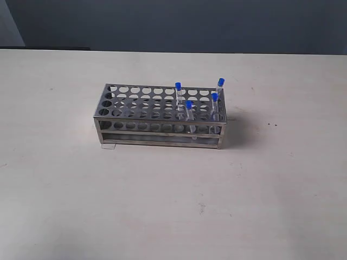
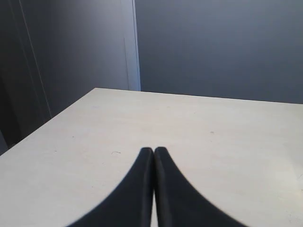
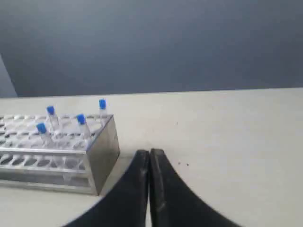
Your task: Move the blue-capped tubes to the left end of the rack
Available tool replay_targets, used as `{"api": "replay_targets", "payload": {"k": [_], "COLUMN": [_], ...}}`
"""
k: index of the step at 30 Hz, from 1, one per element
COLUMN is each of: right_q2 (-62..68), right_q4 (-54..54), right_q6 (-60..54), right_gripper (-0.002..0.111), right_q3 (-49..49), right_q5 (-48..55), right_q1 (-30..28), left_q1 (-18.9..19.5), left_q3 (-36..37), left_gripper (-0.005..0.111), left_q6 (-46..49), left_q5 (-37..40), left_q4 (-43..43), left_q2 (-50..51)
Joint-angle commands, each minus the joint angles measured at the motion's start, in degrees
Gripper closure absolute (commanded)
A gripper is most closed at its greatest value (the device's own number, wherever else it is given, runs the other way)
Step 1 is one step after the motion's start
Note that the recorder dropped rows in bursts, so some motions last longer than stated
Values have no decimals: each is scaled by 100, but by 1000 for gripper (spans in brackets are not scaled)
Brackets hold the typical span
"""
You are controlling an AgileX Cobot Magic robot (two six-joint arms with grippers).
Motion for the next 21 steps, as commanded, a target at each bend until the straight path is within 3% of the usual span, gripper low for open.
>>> {"api": "replay_targets", "payload": {"k": [1,4,8,21], "right_q2": [-46,-46,-46,-46], "right_q4": [1924,3778,4925,5094], "right_q6": [550,648,648,648], "right_gripper": [106,106,106,106], "right_q3": [9,9,9,9], "right_q5": [-840,-935,-1069,-943], "right_q1": [-30,-30,-30,-30], "left_q1": [-34,-34,-34,-34], "left_q3": [18,18,18,18], "left_gripper": [106,106,106,106], "left_q6": [-10,-10,-10,-10], "left_q5": [-16,-16,-16,-16], "left_q4": [-31,-31,-31,-31], "left_q2": [19,19,19,19]}}
